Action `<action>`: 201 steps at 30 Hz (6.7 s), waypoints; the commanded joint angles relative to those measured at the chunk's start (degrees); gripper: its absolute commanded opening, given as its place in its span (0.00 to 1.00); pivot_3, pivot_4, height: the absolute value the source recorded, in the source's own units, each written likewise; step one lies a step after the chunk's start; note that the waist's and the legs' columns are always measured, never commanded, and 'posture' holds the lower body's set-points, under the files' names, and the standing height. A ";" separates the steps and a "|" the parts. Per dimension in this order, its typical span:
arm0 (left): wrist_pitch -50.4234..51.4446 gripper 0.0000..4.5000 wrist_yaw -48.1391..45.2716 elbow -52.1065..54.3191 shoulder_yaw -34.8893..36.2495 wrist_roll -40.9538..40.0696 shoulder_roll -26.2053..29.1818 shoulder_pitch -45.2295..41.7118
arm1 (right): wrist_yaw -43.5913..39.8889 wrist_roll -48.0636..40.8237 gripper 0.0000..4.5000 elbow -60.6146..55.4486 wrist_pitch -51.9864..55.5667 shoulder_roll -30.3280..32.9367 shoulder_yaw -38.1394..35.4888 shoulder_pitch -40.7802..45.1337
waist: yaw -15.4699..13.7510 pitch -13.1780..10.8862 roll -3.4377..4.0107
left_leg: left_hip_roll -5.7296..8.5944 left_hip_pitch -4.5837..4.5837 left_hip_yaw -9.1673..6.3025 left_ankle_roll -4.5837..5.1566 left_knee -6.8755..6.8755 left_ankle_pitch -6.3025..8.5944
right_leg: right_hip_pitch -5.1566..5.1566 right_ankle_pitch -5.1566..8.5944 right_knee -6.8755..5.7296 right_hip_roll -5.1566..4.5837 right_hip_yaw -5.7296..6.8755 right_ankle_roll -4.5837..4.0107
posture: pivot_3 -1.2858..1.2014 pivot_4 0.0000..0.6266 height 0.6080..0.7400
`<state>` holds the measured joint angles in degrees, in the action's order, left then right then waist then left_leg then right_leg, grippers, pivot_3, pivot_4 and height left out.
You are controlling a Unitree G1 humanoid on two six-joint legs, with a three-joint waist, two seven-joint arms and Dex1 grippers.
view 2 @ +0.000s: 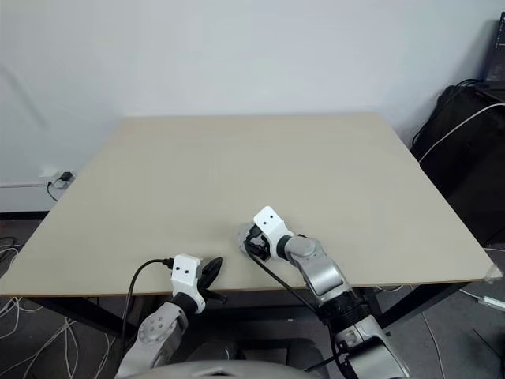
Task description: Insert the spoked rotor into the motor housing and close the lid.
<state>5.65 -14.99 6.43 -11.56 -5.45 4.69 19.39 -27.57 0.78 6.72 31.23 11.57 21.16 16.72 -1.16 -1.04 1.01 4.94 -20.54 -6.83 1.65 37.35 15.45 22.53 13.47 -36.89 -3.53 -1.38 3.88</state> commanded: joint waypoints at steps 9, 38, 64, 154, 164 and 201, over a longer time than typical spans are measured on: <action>-1.04 0.00 0.04 2.61 0.49 -0.15 0.11 -0.69 | -2.14 0.32 0.72 -0.33 9.05 1.34 0.02 1.64 | -0.14 0.01 0.01 | 0.04 0.00 -0.03 0.08 -0.02 0.03 | 0.00 0.00 0.03 -0.03 0.01 0.00 | 0.52 0.00 1.00; 30.08 0.00 -20.09 -18.35 11.46 -18.37 7.86 -37.66 | 0.50 0.17 0.72 -1.43 9.59 -0.96 -0.16 -0.95 | 0.39 0.22 -0.20 | 0.12 0.04 -0.28 0.17 -0.09 -0.17 | -0.01 -0.31 0.03 0.05 0.07 -0.07 | 0.52 0.00 1.00; 36.43 0.00 -18.47 -24.17 5.53 -12.93 5.26 -40.02 | 0.81 -0.05 0.72 -1.97 9.32 -1.63 -0.01 -0.78 | 0.37 0.23 -0.25 | 0.15 0.04 -0.42 -0.02 -0.14 -0.11 | -0.02 -0.24 0.04 0.04 0.08 -0.01 | 0.52 0.00 1.00; 36.44 0.00 -18.66 -21.94 7.22 -12.52 4.62 -36.16 | 18.82 -48.37 0.87 -2.23 39.22 -21.98 -40.16 -3.78 | 1.69 0.00 -0.24 | 0.24 -0.11 -0.50 0.03 -0.27 -0.08 | 0.12 -0.22 0.07 -0.01 -0.01 -0.02 | 0.52 0.00 1.00; 36.23 0.00 -18.48 -22.10 7.50 -12.57 4.62 -36.11 | 19.52 -48.89 0.28 -2.57 39.77 -21.31 -39.46 -4.47 | 1.81 0.01 -0.20 | 0.22 -0.11 -0.49 0.02 -0.28 -0.08 | 0.12 -0.20 0.07 0.00 -0.01 0.02 | 0.52 0.00 1.00; 39.03 0.80 -2.65 9.89 26.67 -60.69 -17.02 -1.60 | 23.83 -67.59 0.28 -5.74 37.91 -21.17 -44.14 -4.28 | 1.83 -0.97 -0.11 | 0.13 -0.56 -0.44 0.16 -0.28 0.05 | 0.51 0.11 0.18 -0.27 0.00 0.12 | 0.52 0.00 1.00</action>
<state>45.94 -18.04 15.23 17.55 -63.38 -3.80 15.90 -2.94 -62.65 3.88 70.19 -5.31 -23.32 10.62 0.67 -2.01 0.90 5.07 -21.10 -7.25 1.81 37.07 15.50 23.05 13.59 -36.70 -3.80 -1.38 3.99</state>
